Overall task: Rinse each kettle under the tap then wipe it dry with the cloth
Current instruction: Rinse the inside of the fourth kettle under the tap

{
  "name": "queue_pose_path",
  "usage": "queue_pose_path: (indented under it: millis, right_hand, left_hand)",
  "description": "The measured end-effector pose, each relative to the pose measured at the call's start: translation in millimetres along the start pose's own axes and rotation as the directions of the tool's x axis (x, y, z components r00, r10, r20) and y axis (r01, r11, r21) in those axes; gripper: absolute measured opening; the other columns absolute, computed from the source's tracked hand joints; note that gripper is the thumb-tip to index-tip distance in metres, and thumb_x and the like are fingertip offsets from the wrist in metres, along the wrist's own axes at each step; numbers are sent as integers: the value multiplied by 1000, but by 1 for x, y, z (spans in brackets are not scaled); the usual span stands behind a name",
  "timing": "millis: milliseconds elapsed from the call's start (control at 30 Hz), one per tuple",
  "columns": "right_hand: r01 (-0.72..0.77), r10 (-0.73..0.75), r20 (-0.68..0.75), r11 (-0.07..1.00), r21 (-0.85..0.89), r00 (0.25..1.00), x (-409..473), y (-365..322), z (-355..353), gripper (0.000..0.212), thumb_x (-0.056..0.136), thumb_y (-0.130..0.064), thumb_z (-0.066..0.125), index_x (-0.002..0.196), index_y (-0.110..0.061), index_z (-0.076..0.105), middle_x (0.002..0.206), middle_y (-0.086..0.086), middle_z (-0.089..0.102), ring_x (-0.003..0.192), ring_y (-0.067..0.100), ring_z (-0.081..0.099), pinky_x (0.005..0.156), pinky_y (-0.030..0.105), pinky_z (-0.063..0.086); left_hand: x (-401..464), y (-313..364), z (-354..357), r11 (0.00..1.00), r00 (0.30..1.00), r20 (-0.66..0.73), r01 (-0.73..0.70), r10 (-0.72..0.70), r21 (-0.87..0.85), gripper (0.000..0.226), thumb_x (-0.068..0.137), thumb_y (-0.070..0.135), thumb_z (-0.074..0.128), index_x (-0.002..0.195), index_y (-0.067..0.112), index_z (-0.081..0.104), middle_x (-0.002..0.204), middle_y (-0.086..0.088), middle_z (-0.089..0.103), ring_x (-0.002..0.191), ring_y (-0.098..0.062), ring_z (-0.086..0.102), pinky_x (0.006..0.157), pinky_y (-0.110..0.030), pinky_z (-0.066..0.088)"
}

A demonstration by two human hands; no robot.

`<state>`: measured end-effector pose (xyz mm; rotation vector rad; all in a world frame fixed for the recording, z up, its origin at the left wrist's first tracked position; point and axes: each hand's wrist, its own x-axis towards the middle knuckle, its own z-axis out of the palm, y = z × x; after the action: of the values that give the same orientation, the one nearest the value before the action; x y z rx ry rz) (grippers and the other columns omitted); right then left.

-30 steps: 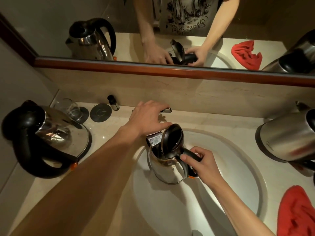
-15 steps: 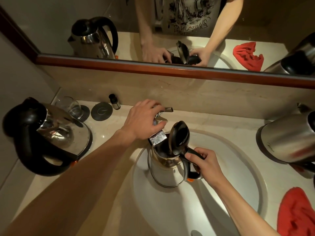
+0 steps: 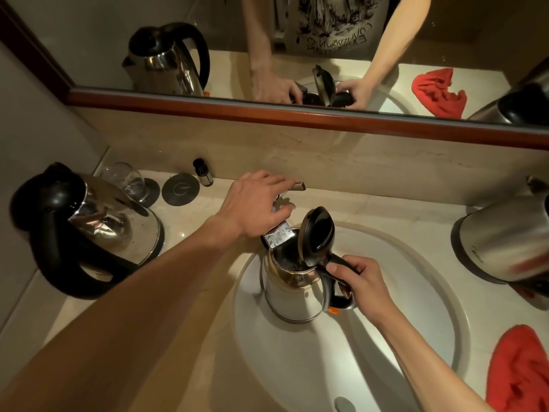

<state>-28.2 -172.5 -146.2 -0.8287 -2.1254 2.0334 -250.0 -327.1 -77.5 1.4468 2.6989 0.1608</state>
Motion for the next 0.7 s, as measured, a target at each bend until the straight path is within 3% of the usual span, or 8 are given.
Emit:
queue_pose_path:
  millis: [200,433,700]
  right_hand:
    - [10,-11,44,1000,27,999,-2,2,-3,62,72,-52,72,57,6,56,50,13,54,50,22,48,57,28,40]
    - [33,-33,35,999,13,999,1,5,-1,72,69,-54,75,71,16,56,58,16,49,57,23,44,61,34,32]
    - [11,-11,12,1000,2,1000,2,8,1,53,66,-53,78,61,-4,58,58,8,54,58,22,52,65,38,42]
  left_hand:
    - [0,1,1,1000,1000,-6,3,-3,2,70,86,61,26,147,30,43,144,5,54,127,-18,47,98,-36,36]
    - [1,0,2,1000,1000,0,6,-6,14,71,86,61,26,146,29,44,142,5,55,125,-18,48,95,-35,36]
    - [0,2,0,1000,1000,3,10,-10,11,67,88,57,33,147,28,44,142,4,54,125,-18,48,95,-35,35]
